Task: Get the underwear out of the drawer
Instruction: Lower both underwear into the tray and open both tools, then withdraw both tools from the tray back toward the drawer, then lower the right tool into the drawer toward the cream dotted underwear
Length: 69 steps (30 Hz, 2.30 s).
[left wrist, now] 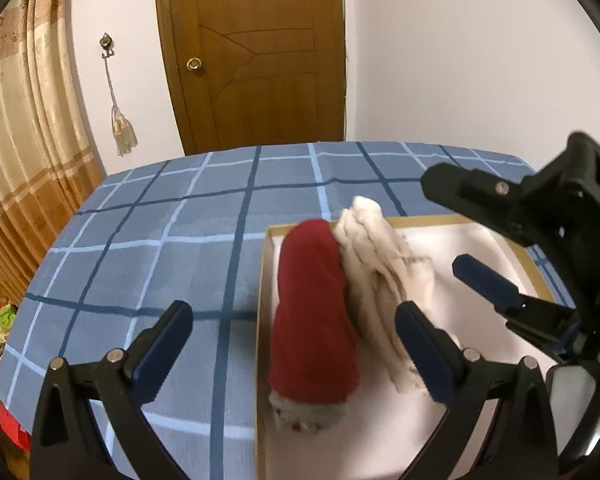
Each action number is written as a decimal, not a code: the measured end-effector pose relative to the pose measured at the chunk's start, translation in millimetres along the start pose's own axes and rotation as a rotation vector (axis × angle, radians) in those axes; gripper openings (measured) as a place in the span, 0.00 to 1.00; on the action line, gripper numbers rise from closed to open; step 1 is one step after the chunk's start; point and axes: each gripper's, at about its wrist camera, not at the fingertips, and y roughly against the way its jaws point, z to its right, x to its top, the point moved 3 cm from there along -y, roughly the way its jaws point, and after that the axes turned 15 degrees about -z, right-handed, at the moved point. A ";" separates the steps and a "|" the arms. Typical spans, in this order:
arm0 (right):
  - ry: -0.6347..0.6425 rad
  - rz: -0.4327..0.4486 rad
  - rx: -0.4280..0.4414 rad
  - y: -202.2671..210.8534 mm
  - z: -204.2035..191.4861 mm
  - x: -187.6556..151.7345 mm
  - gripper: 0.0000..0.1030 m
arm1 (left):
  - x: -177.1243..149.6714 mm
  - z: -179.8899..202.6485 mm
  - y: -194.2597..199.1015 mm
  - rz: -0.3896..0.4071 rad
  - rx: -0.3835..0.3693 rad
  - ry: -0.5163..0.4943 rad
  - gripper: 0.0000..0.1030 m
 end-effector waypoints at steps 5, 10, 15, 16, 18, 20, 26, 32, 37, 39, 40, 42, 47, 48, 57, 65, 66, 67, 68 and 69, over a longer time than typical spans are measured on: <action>0.050 0.019 -0.030 20.1 -2.2 -17.3 0.83 | -17.5 6.8 12.7 0.010 -0.005 -0.012 0.99; 0.095 0.028 -0.043 37.6 -4.5 -37.2 0.83 | -37.4 14.3 28.7 0.029 -0.009 -0.026 0.99; 0.148 0.050 -0.063 58.5 -6.5 -55.2 0.83 | -56.4 24.5 41.6 0.051 0.002 -0.053 0.99; 0.156 0.052 -0.068 62.2 -6.6 -58.8 0.83 | -59.5 26.6 43.3 0.052 0.001 -0.057 0.99; 0.175 0.057 -0.081 71.0 -7.2 -67.1 0.83 | -66.6 29.9 45.4 0.049 -0.003 -0.064 0.99; 0.194 0.061 -0.084 76.3 -8.0 -72.4 0.83 | -72.1 33.5 46.0 0.044 -0.008 -0.072 0.99; 0.222 0.050 -0.103 86.1 -4.2 -90.0 0.83 | -89.1 39.6 45.2 0.029 -0.007 -0.079 0.99; 0.247 0.036 -0.128 89.2 -1.0 -103.5 0.83 | -104.9 40.6 45.5 0.020 -0.010 -0.090 0.99; 0.278 0.019 -0.157 94.8 -0.8 -115.6 0.83 | -119.8 40.7 46.4 -0.002 -0.028 -0.103 0.99; 0.287 0.001 -0.162 97.5 0.7 -121.6 0.83 | -126.7 39.4 47.0 -0.008 -0.030 -0.107 0.99; 0.289 -0.006 -0.163 99.0 2.5 -123.8 0.83 | -130.2 37.3 47.1 -0.013 -0.028 -0.106 0.99; 0.293 -0.018 -0.171 103.9 7.4 -130.1 0.83 | -138.8 31.6 46.5 -0.028 -0.025 -0.093 0.99; 0.279 -0.048 -0.176 116.6 26.1 -147.7 0.83 | -163.1 22.5 39.1 -0.071 -0.045 -0.087 0.99; 0.282 -0.059 -0.188 118.2 30.3 -151.9 0.83 | -166.8 21.8 37.2 -0.077 -0.044 -0.089 0.99; 0.323 -0.171 -0.264 117.3 58.6 -192.0 0.83 | -207.6 12.6 21.0 -0.163 -0.033 -0.116 0.99; 0.348 -0.403 -0.232 90.5 73.4 -230.0 0.83 | -239.8 -9.2 14.0 -0.227 -0.032 -0.113 0.99; 0.348 -0.441 -0.221 85.2 74.2 -235.5 0.83 | -242.5 -11.9 15.3 -0.226 -0.035 -0.109 0.99; 0.346 -0.468 -0.213 80.9 74.8 -239.8 0.83 | -245.5 -15.0 16.6 -0.227 -0.038 -0.109 0.99; 0.339 -0.518 -0.194 73.2 75.7 -246.7 0.83 | -248.2 -19.0 17.6 -0.228 -0.034 -0.107 0.99; 0.334 -0.551 -0.180 68.6 76.4 -253.6 0.83 | -249.4 -22.4 18.8 -0.226 -0.025 -0.101 0.99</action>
